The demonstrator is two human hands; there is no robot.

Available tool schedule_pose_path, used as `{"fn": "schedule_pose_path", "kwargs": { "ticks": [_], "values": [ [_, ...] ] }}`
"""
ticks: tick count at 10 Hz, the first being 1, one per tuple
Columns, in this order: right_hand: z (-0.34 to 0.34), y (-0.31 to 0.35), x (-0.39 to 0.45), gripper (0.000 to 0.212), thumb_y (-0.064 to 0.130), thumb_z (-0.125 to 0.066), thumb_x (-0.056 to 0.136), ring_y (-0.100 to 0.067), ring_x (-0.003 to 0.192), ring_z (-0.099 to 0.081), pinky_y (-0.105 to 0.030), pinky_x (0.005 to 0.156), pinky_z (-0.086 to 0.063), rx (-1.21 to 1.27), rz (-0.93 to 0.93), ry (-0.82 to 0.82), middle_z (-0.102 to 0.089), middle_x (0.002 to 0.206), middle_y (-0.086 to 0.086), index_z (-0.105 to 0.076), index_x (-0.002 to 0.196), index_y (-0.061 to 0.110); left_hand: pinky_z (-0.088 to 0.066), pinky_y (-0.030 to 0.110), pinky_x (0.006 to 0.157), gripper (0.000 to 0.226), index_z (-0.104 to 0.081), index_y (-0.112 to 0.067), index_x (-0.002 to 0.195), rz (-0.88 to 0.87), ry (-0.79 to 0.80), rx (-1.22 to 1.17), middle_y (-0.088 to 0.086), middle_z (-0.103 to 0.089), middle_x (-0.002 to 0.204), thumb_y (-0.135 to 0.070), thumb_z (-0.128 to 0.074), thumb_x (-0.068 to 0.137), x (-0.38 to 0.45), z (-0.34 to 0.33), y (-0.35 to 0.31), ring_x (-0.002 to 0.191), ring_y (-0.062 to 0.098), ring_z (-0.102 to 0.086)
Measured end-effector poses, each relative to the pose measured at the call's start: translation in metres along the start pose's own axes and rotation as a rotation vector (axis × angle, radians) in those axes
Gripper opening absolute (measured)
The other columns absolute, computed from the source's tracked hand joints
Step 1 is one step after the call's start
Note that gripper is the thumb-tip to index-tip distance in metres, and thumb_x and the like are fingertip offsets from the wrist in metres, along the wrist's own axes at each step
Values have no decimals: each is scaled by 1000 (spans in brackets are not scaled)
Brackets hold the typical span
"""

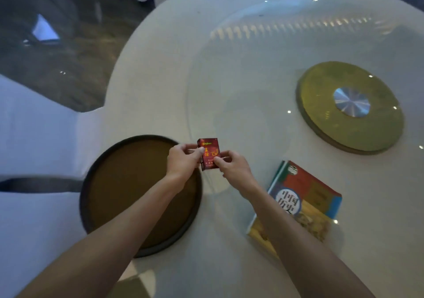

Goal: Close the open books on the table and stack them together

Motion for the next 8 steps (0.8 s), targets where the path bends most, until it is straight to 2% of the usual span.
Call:
{"fn": "schedule_pose_path", "kwargs": {
  "ticks": [1, 2, 3, 4, 6, 7, 8],
  "values": [
    [-40, 6, -4, 28, 38, -70, 85, -16, 79, -70, -44, 82, -58, -31, 4, 52, -74, 86, 2, -69, 109, 23, -63, 45, 78, 16, -71, -16, 97, 26, -59, 11, 8, -77, 92, -22, -79, 85, -2, 40, 21, 85, 24, -77],
    [-88, 12, -10, 26, 35, -71, 90, -16, 88, -71, -39, 82, -59, -139, 20, 111, -73, 93, 2, -68, 113, 25, -60, 38, 83, 14, -73, -19, 98, 51, -147, 75, 1, -75, 96, -26, -76, 86, -9, 84, 54, 91, 18, -73],
    [-110, 10, -11, 30, 35, -69, 94, -16, 94, -71, -39, 86, -60, -202, -13, 160, -73, 101, 0, -67, 120, 23, -53, 27, 81, 18, -75, -16, 105, 72, -173, 146, -5, -73, 98, -24, -73, 89, -12, 102, 71, 95, 14, -69],
    [-131, 6, -14, 38, 36, -65, 97, -17, 104, -70, -43, 95, -61, -242, -76, 238, -72, 114, 0, -66, 129, 16, -57, 29, 79, 21, -76, -16, 111, 111, -115, 143, -5, -76, 100, -19, -69, 91, -11, 113, 96, 97, 15, -72],
    [-140, 3, -14, 46, 37, -63, 98, -16, 113, -68, -42, 102, -57, -264, -76, 241, -72, 125, -2, -65, 136, 12, -52, 21, 65, 27, -74, -15, 118, 157, -48, 165, -1, -77, 99, -21, -67, 93, -7, 115, 110, 83, 12, -71],
    [-141, 4, -17, 47, 36, -64, 98, -16, 113, -68, -41, 102, -57, -243, -78, 262, -72, 125, -2, -64, 137, 10, -50, 19, 64, 22, -76, -15, 113, 149, -36, 165, -2, -77, 95, -20, -68, 92, -7, 115, 108, 83, 11, -72],
    [-136, 8, -21, 51, 37, -64, 99, -17, 117, -66, -38, 102, -57, -225, -83, 236, -68, 123, 0, -60, 141, 9, -47, 16, 65, 28, -73, -11, 117, 163, -33, 238, -2, -76, 101, -23, -68, 92, -8, 116, 97, 90, 12, -72]
  ]
}}
Point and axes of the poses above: each hand's wrist, its own x-axis towards the middle knuckle, its own z-axis out of the back of the hand, y = z × x, the point moved 1 cm from there along x, towards the middle knuckle
